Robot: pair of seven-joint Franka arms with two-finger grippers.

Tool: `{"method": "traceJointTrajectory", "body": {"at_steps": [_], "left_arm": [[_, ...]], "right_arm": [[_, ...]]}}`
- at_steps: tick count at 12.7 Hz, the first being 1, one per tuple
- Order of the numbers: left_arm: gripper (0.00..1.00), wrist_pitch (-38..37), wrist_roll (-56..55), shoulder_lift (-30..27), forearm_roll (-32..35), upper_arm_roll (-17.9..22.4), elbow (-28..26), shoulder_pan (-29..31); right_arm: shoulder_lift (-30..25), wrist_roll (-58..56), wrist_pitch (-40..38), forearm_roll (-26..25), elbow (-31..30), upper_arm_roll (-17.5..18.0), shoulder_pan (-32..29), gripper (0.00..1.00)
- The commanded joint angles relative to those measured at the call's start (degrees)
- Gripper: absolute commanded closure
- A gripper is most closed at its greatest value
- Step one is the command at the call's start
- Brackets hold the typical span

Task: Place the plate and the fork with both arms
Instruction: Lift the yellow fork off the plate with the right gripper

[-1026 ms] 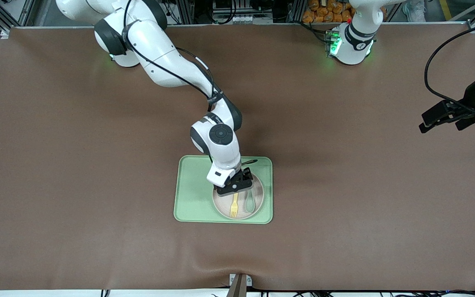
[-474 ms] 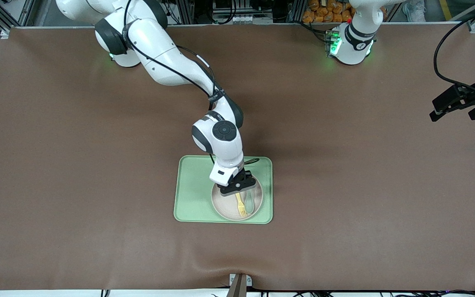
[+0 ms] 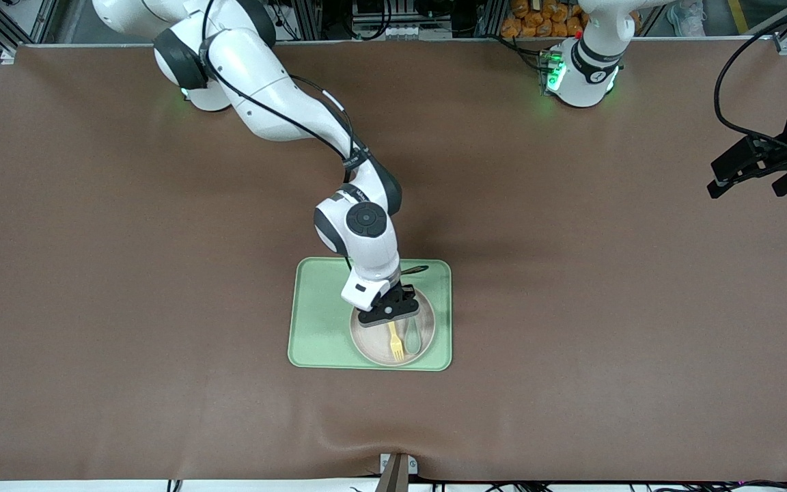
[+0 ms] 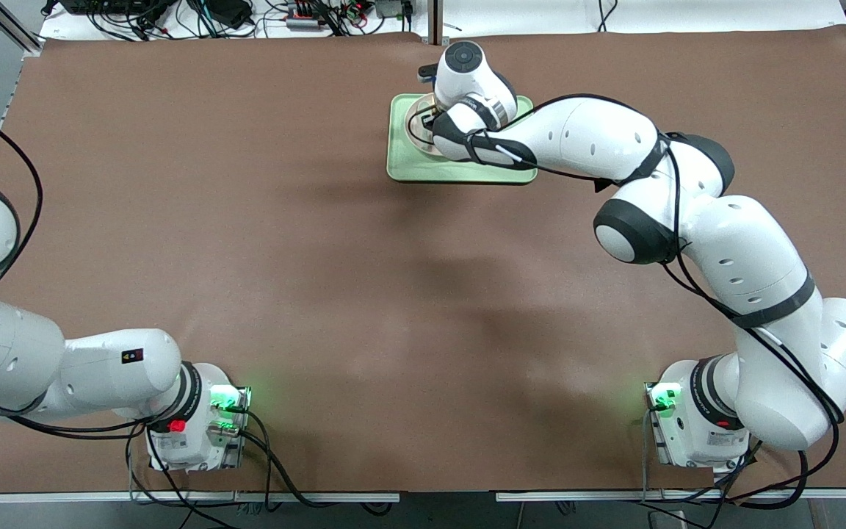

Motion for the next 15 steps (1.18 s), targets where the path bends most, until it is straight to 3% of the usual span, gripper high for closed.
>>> {"method": "traceJointTrajectory", "body": {"at_steps": [1,5,11,15], "left_arm": [[0.00,0.5,0.5,-0.8,-0.4,-0.3,-0.7,0.1],[0.00,0.5,0.8,-0.9,-1.5,-0.3,-0.6,0.3],[0.00,0.5,0.7,-1.1,-4.2,0.0,-0.6,0.7],[0.00,0.0,0.5,-1.4,-3.3,0.2,-0.6,0.7]], "right_arm": [[-4.8,0.5,-2.8,0.9,-3.4,0.3,-0.9,1.00],[-9.9,0.5,-3.1,1.0,-7.5,0.4,-1.7,1.00],[-19.3,1.2,-4.5,1.0,-21.3,0.3,-7.3,1.00],[-19.2,5.0,-0.3,0.9,-27.1,0.0,-8.8,1.00]]}}
